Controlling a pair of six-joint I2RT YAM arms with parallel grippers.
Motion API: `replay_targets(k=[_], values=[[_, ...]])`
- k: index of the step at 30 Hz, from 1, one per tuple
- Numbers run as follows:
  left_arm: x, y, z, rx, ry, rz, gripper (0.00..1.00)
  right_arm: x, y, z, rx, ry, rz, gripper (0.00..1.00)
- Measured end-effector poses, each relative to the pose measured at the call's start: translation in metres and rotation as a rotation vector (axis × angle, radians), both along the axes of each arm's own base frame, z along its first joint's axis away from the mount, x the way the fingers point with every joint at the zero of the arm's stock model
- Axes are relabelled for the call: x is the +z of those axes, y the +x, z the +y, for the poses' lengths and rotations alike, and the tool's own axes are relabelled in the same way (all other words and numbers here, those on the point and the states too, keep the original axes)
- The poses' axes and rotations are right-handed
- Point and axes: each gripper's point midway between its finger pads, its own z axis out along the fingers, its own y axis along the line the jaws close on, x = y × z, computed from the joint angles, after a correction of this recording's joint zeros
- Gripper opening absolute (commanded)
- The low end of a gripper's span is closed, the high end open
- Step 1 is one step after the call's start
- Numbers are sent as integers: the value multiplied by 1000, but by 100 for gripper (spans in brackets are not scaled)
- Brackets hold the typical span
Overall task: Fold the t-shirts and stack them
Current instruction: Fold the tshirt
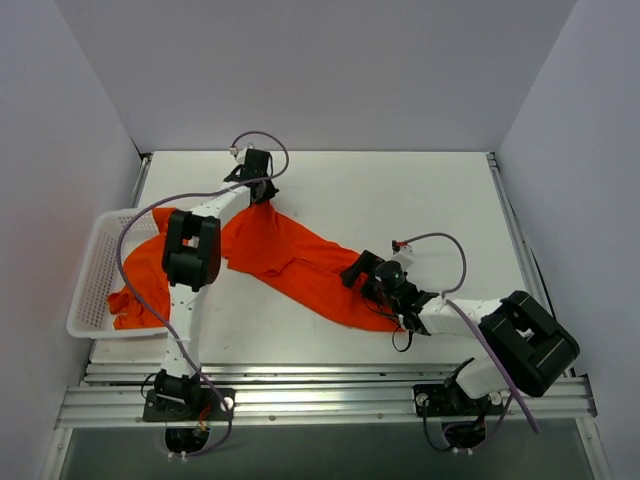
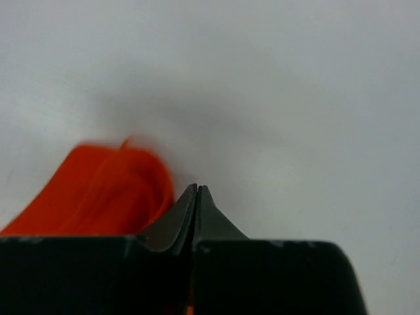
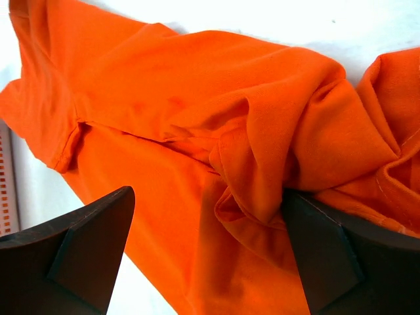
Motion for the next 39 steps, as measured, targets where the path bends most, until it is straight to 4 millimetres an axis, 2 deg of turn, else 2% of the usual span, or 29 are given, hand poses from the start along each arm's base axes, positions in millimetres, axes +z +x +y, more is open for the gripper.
replay_targets(k=[3,6,11,14,16,18,20,22,27,30,31,33,35,39], values=[[0,-54,19,10,48,69,2,1,5,7,-4,20,-22,92],[32,-96,38,40,85,53,2,2,11,11,-10,34,-34,92],[123,-132,51,82,103,-165,2,2,15,15,-9,44,-48,92],[166,-158,48,75,112,-298,2,3,18,18,-9,47,-57,92],[183,-170,43,61,102,-337,2,3,18,18,-9,49,-59,92],[191,-169,43,70,95,-354,2,3,19,18,-9,50,-61,92],[181,-163,46,91,100,-334,2,3,19,18,-9,50,-61,92],[154,-157,47,104,117,-275,2,3,19,18,-9,50,-61,92],[43,-149,44,102,204,-27,2,3,17,17,-9,42,-53,92],[-15,-161,47,88,254,115,2,3,12,13,-6,21,-36,93],[-24,-162,49,98,264,131,2,2,10,11,-4,13,-31,93],[-19,-154,45,94,242,130,2,2,7,9,-2,2,-23,93],[-15,-141,42,93,218,124,2,1,5,7,-1,-8,-15,93],[-22,-111,39,87,176,135,2,1,0,5,7,-7,-8,93]])
